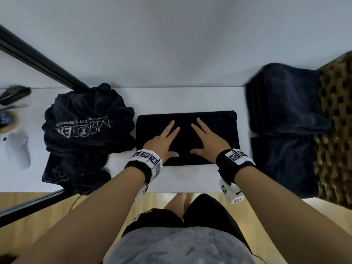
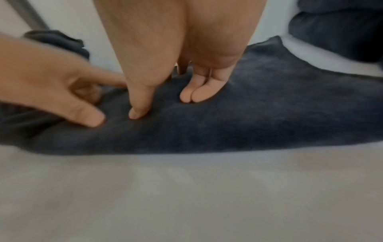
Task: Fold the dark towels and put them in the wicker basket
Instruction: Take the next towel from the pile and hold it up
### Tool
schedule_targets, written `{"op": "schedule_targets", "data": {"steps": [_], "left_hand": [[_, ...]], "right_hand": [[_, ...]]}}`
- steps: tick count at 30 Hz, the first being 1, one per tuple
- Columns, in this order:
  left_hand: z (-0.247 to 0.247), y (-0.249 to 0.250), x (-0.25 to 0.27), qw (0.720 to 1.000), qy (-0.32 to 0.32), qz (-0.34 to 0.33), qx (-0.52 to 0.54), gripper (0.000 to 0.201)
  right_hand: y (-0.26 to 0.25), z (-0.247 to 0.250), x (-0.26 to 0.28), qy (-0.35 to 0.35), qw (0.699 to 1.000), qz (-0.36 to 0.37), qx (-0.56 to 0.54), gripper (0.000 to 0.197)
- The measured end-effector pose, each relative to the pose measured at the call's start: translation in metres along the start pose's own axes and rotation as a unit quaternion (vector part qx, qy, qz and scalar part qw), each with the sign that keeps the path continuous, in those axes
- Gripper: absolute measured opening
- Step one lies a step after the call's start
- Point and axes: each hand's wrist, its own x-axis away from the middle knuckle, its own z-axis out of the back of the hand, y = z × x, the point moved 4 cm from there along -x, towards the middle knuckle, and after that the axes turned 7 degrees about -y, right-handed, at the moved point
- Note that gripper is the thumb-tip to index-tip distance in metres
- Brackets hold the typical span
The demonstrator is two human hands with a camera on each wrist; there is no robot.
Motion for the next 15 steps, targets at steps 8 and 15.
{"op": "schedule_targets", "data": {"steps": [8, 15], "left_hand": [[-0.002, -0.05, 0.016, 0.984, 0.066, 0.145, 0.076, 0.084], [-0.027, -0.037, 0.033, 0.982, 0.073, 0.142, 0.105, 0.087]], "right_hand": [[0.084, 0.017, 0.03, 0.078, 0.978, -0.157, -0.11, 0.107], [0.078, -0.002, 0.058, 0.028, 0.98, -0.185, -0.073, 0.11]]}}
